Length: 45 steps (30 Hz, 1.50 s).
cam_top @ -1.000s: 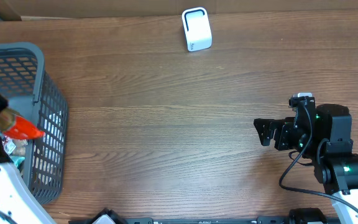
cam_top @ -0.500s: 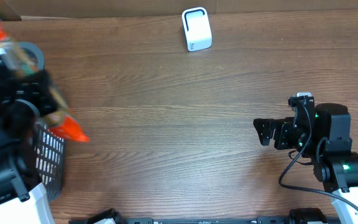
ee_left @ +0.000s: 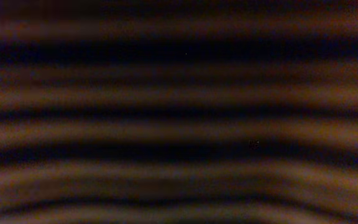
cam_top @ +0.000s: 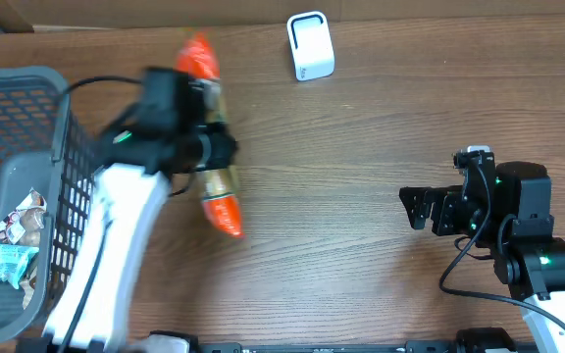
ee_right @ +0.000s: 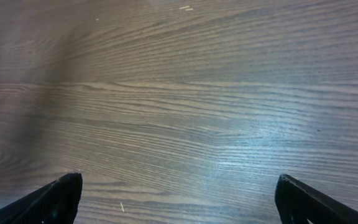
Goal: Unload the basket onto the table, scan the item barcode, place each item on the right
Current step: 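Carry the spaghetti package out and lay it on the table center, then withdraw the left gripper back toward the basket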
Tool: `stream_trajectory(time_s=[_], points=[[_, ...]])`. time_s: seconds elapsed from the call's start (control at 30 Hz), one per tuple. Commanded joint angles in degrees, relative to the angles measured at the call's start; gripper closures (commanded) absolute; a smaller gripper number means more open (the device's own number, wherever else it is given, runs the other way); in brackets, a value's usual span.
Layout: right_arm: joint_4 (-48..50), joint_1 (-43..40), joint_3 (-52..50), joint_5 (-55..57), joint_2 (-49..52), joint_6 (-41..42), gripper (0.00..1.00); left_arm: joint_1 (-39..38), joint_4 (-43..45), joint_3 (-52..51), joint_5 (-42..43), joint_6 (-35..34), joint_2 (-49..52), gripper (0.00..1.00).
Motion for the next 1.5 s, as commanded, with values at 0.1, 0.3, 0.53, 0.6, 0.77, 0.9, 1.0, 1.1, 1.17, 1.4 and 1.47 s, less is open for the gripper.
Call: stream_trajectory(time_s=[0.1,0.3,0.53,0.6,0.77,0.9,1.0,1.1,1.17,1.4,1.47], points=[[-0.02,0.11,1.57,-0.48,0.07,0.22,0.00,-6.67,5.53,0.63,-0.94,-9.62,11.37,0.96],[-0.07,0.11,1.57,-0.48,0.07,0.20,0.00,-12.83,14.71,0.63,7.39,-17.68,20.46,0.96],[-0.04,0.11,1.57,-0.48,0.07,0.22,0.00,-19.98,22.75,0.63,12.37,-17.94,25.20,0.95],[-0.04,0.11,1.57,-0.48,0.07,0.20,0.00,-21.31,23.32,0.63,11.74,-17.92,25.35,0.79],[-0.07,0.11,1.57,-0.48,0.07,0.22,0.00,-22.01,23.82,0.68,11.93,-17.92,25.33,0.52],[-0.07,0.11,1.57,-0.50,0.07,0.22,0.00,-21.66,23.82,1.18,11.93,-17.84,25.18,0.42],[-0.07,0.11,1.57,-0.50,0.07,0.22,0.00,-21.33,23.76,2.45,11.98,-16.98,24.61,0.38],[-0.17,0.11,1.57,-0.50,0.07,0.22,0.00,-20.76,22.53,5.42,11.80,-14.49,23.87,0.36],[-0.26,0.11,1.57,-0.50,0.07,0.22,0.00,-19.98,19.82,8.59,11.17,-12.76,23.19,0.35],[-0.55,0.11,1.57,-0.50,0.07,0.22,0.00,-13.31,0.72,26.73,5.38,-5.60,18.88,0.38],[-0.50,0.11,1.57,-0.50,0.07,0.22,0.00,-9.81,-4.66,32.28,4.35,-3.32,16.81,0.37]])
